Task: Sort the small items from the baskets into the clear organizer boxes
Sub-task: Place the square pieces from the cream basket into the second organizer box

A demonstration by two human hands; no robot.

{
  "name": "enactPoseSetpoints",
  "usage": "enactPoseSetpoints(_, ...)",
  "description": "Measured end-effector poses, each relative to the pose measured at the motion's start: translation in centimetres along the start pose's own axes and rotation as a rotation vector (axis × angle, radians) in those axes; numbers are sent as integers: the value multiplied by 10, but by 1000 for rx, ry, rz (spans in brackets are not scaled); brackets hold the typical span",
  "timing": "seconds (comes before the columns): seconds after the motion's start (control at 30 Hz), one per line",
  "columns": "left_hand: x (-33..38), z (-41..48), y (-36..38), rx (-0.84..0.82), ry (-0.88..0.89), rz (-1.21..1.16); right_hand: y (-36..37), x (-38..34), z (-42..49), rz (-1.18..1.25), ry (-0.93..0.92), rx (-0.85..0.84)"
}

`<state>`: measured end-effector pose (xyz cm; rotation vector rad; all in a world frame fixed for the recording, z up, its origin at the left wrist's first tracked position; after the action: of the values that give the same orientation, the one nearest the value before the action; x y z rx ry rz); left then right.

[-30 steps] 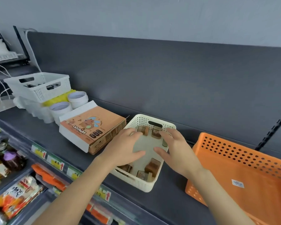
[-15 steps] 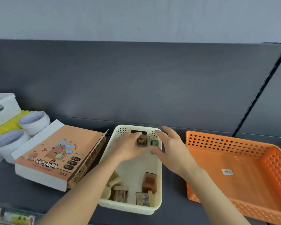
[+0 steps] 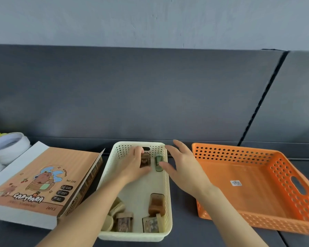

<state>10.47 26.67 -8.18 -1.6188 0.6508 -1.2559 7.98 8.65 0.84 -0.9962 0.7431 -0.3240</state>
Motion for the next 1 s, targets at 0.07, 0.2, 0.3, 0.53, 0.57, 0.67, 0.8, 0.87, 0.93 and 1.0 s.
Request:
enactPoseSetpoints(0.07, 3, -1, 0, 34, 31, 54, -1, 2, -1, 3, 1, -1)
enactPoseSetpoints(0.2, 7, -3, -3, 60, 33, 61, -4, 4, -2, 8, 0, 5)
enactPoseSetpoints(0.3, 5, -3, -8, 35, -29, -62, -5, 6, -3, 4, -2, 1)
enactPoseSetpoints(0.53, 4, -31, -55, 95, -117, -451, 3, -5, 3, 7, -59, -14)
enactPoseSetpoints(0.57, 0, -38, -63, 117, -133, -475, 6, -9, 4, 14, -76, -18)
enactPoseSetpoints(0.67, -14, -62, -88, 161, -149, -535, 20, -27, 8, 31, -157, -60)
enactPoseSetpoints(0.8, -36, -85, -119, 219, -137, -517, 49, -55, 9, 131, -250, -202)
enactPoseSetpoints(0.87, -47, -94, -125, 241, -147, -520, 67, -69, 10, 162, -282, -322)
enactPoseSetpoints(0.93, -55, -101, -125, 248, -155, -538, 85, -80, 11, 151, -317, -443)
enactPoseSetpoints(1.0, -62, -107, -124, 258, -161, -548, 100, -85, 11, 130, -338, -543)
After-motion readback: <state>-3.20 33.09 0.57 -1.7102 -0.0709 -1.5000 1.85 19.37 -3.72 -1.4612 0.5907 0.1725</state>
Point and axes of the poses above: each hand's wrist, its own z-axis towards the middle knuckle, its own y-axis out of the palm, x = y × z, the point moved 7 cm from there along z, towards the middle knuckle, and after that the axes turned 14 degrees about -y, right-handed, at the moved point
